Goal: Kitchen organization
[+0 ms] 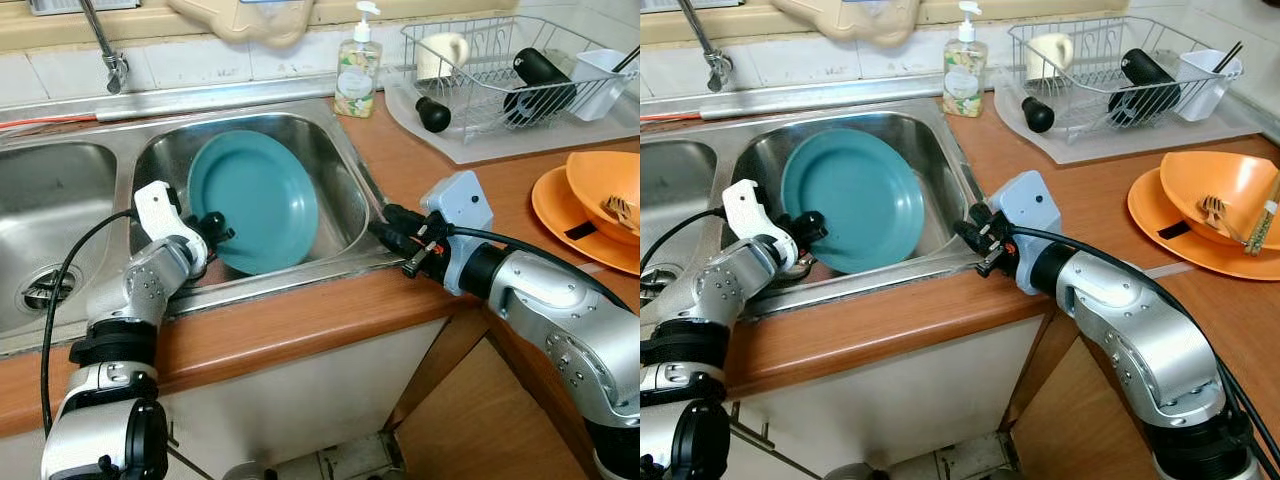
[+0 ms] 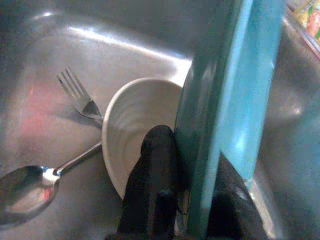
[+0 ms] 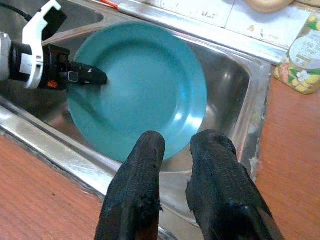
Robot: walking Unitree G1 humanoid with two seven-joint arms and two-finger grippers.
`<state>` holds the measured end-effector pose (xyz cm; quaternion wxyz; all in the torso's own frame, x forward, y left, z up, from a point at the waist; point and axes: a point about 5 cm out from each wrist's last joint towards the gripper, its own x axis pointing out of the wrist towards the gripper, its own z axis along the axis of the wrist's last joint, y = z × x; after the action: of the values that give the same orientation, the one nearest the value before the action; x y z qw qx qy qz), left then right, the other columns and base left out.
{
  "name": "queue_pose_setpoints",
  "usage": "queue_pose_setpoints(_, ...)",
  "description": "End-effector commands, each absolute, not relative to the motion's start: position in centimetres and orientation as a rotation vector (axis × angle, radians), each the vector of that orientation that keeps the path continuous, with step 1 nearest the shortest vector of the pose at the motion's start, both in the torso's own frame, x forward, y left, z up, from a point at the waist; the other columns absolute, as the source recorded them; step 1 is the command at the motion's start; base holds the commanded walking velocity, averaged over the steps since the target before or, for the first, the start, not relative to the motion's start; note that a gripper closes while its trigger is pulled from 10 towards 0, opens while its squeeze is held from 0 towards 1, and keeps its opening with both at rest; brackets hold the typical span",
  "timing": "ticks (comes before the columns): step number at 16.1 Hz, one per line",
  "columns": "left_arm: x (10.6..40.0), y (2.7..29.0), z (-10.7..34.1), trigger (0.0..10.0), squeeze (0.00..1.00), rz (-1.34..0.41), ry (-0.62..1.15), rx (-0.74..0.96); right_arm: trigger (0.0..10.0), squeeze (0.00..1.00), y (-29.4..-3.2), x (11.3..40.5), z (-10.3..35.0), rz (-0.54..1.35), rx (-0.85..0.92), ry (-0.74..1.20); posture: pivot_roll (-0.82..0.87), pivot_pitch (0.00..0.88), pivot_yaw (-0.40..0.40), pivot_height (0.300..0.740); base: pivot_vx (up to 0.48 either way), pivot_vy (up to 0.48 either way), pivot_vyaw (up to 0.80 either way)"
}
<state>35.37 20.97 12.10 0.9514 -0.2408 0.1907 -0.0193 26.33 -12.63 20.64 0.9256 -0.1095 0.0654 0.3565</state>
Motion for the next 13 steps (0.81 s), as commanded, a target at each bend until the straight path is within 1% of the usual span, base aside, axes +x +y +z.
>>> queue_pose_setpoints(1, 35.7, 21.0, 12.7, 10.0, 1.00, -0.042, 0.381, -0.473, 10.0, 0.00, -12.7, 26.4, 20.6, 0.732, -0.232, 0.131, -0.13, 0.000, 0.039, 0.740, 0.000, 0.000, 0.00)
queue_pose_setpoints(6, 36.0, 20.9, 12.9, 10.0, 1.00, -0.062, 0.379, -0.437, 10.0, 0.00, -13.0, 26.9, 20.7, 0.685, -0.216, 0.117, -0.13, 0.000, 0.043, 0.740, 0.000, 0.000, 0.00)
queue_pose_setpoints(9, 35.9, 20.8, 14.3, 10.0, 1.00, -0.129, 0.266, -0.284, 10.0, 0.00, -14.0, 28.0, 21.3, 0.565, -0.202, 0.084, -0.13, 0.000, 0.044, 0.740, 0.000, 0.000, 0.00)
queue_pose_setpoints(10, 35.8, 20.8, 14.7, 10.0, 1.00, -0.145, 0.231, -0.258, 10.0, 0.00, -14.4, 28.4, 21.5, 0.521, -0.187, 0.079, -0.13, 0.000, 0.044, 0.740, 0.000, 0.000, 0.00)
queue_pose_setpoints(11, 35.7, 20.6, 15.4, 10.0, 1.00, -0.181, 0.171, -0.206, 10.0, 0.61, -14.7, 28.9, 21.6, 0.475, -0.175, 0.080, -0.13, 0.000, 0.044, 0.740, 0.000, 0.000, 0.00)
queue_pose_setpoints(12, 35.5, 20.5, 15.6, 10.0, 1.00, -0.198, 0.150, -0.184, 10.0, 0.61, -15.0, 29.1, 21.6, 0.447, -0.169, 0.083, -0.13, 0.000, 0.044, 0.740, 0.000, 0.000, 0.00)
queue_pose_setpoints(13, 34.7, 20.1, 16.2, 10.0, 1.00, -0.271, 0.091, -0.095, 10.0, 1.00, -15.9, 30.1, 21.4, 0.347, -0.145, 0.107, -0.12, 0.000, 0.039, 0.740, 0.000, 0.000, 0.00)
